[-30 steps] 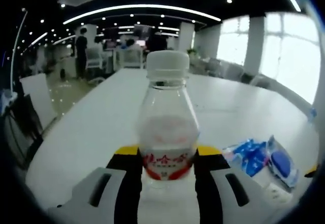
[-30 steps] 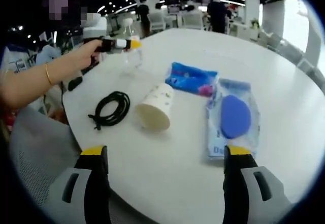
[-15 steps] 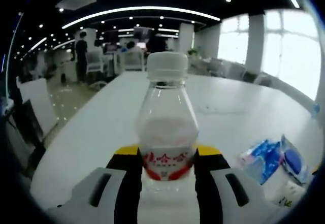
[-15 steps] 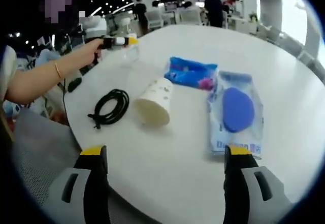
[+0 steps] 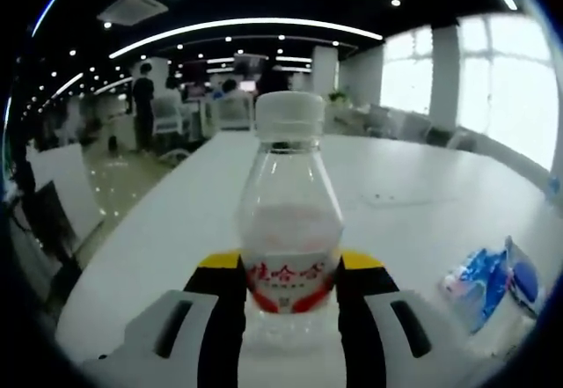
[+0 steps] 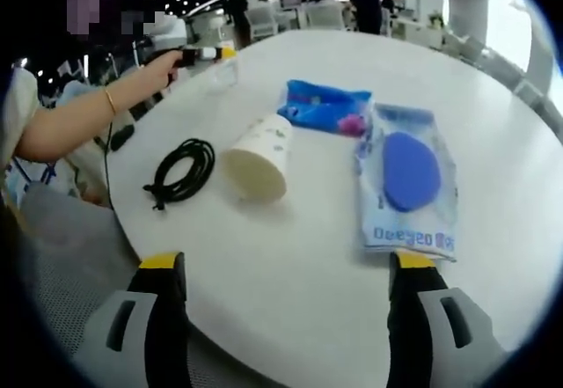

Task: Arrange the tabletop items into an orderly group along one side of the table until the central work area is clear of visible clutter.

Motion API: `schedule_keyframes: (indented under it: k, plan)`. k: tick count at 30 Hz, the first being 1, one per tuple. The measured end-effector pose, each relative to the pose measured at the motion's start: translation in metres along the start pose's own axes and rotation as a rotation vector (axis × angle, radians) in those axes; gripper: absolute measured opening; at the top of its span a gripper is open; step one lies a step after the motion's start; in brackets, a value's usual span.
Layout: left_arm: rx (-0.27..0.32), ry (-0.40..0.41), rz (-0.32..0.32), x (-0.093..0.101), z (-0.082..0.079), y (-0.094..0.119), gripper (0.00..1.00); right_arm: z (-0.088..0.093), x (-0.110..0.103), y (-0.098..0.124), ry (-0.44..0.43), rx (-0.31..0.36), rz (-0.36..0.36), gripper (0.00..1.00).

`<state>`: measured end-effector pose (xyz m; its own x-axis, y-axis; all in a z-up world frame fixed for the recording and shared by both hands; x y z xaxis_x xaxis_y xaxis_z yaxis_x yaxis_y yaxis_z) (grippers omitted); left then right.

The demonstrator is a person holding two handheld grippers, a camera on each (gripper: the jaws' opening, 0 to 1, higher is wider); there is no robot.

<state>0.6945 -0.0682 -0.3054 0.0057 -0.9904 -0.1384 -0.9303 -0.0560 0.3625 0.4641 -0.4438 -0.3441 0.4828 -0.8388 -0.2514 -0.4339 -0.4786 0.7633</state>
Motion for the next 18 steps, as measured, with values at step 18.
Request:
schedule_keyframes:
  k: [18]
  plan:
    - [-0.010, -0.036, -0.022, 0.006, 0.008, 0.009, 0.37, 0.002, 0.001, 0.000, -0.013, -0.013, 0.004, 0.93]
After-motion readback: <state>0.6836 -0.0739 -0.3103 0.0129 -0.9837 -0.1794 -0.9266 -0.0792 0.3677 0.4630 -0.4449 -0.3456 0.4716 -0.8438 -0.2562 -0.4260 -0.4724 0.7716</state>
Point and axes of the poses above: the point that each gripper's makers call its tool centre point, and the gripper's own axes: y roughly backward along the fingers, x roughly to its right, z roughly out of its underside, the point moved 3 cm from there along y, roughly backward along the fingers, and after that the axes turned 12 degrees about -y, right-handed, at the moved point
